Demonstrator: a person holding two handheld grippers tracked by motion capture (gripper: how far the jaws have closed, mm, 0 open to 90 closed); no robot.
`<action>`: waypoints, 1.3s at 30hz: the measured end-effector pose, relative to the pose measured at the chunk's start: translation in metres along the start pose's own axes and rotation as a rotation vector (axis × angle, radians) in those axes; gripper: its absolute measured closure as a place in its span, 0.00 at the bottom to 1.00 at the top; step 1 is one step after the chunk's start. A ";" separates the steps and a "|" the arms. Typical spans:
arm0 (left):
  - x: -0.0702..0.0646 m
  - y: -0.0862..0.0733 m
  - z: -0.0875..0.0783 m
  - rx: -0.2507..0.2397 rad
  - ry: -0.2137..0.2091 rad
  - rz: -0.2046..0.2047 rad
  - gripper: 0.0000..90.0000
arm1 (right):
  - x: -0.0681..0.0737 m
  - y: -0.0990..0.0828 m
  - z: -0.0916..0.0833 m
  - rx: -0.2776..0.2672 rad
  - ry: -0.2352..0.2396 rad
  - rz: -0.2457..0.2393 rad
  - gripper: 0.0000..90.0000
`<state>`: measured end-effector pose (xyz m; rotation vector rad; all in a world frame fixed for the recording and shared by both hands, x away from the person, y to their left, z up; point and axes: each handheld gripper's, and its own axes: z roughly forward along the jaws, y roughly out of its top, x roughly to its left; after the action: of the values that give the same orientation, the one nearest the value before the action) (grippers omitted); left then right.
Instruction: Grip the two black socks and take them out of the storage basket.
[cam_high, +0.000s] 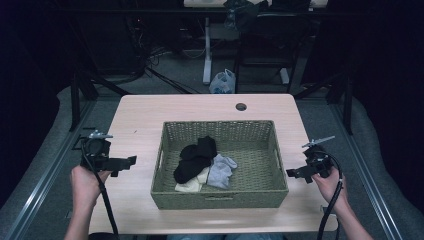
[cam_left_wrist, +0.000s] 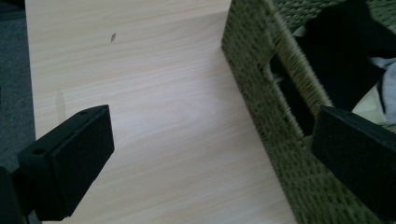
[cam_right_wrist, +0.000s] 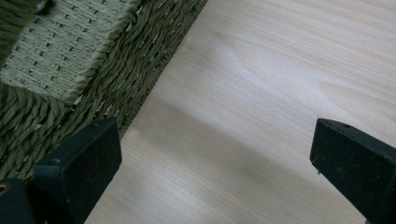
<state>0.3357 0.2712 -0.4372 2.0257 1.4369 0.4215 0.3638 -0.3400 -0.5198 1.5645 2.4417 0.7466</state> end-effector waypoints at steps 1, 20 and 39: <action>0.000 0.000 0.000 0.000 0.000 0.000 0.00 | 0.000 0.000 0.000 -0.001 -0.006 0.000 0.01; -0.059 0.080 0.008 0.013 -0.102 0.160 0.00 | 0.000 -0.001 -0.001 -0.004 -0.013 0.009 0.01; -0.113 0.125 0.069 0.157 -0.186 0.253 0.00 | -0.001 -0.001 -0.002 0.006 -0.012 -0.002 0.01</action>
<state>0.4261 0.1177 -0.3994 2.3177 1.1367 0.2206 0.3628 -0.3420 -0.5184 1.5635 2.4385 0.7280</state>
